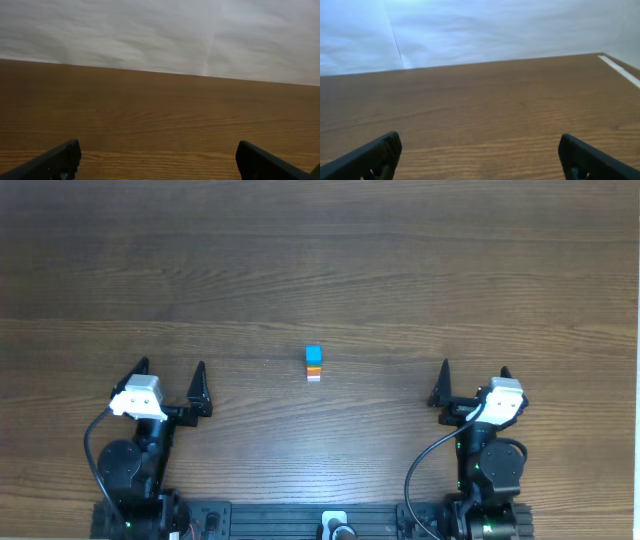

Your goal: Stack Cubes

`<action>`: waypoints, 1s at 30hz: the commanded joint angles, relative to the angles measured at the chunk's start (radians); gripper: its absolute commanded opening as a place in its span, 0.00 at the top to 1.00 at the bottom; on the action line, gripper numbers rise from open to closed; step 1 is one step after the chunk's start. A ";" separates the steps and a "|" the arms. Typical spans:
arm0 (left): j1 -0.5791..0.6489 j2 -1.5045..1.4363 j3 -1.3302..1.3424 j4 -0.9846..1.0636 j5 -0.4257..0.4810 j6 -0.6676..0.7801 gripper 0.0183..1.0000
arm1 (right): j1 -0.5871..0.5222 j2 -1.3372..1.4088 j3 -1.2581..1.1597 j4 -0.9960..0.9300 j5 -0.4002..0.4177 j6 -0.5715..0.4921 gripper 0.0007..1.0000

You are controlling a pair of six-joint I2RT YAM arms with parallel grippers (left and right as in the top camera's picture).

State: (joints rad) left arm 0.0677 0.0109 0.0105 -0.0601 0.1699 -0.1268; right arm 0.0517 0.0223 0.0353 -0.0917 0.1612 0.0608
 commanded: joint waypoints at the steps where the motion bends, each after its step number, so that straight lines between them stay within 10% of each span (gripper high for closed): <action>1: -0.004 -0.004 -0.005 -0.001 0.013 0.015 0.00 | -0.010 -0.010 -0.023 0.015 -0.016 -0.018 0.01; 30: -0.004 -0.004 -0.005 -0.001 0.013 0.015 0.00 | -0.010 -0.010 -0.026 0.024 -0.011 -0.017 0.01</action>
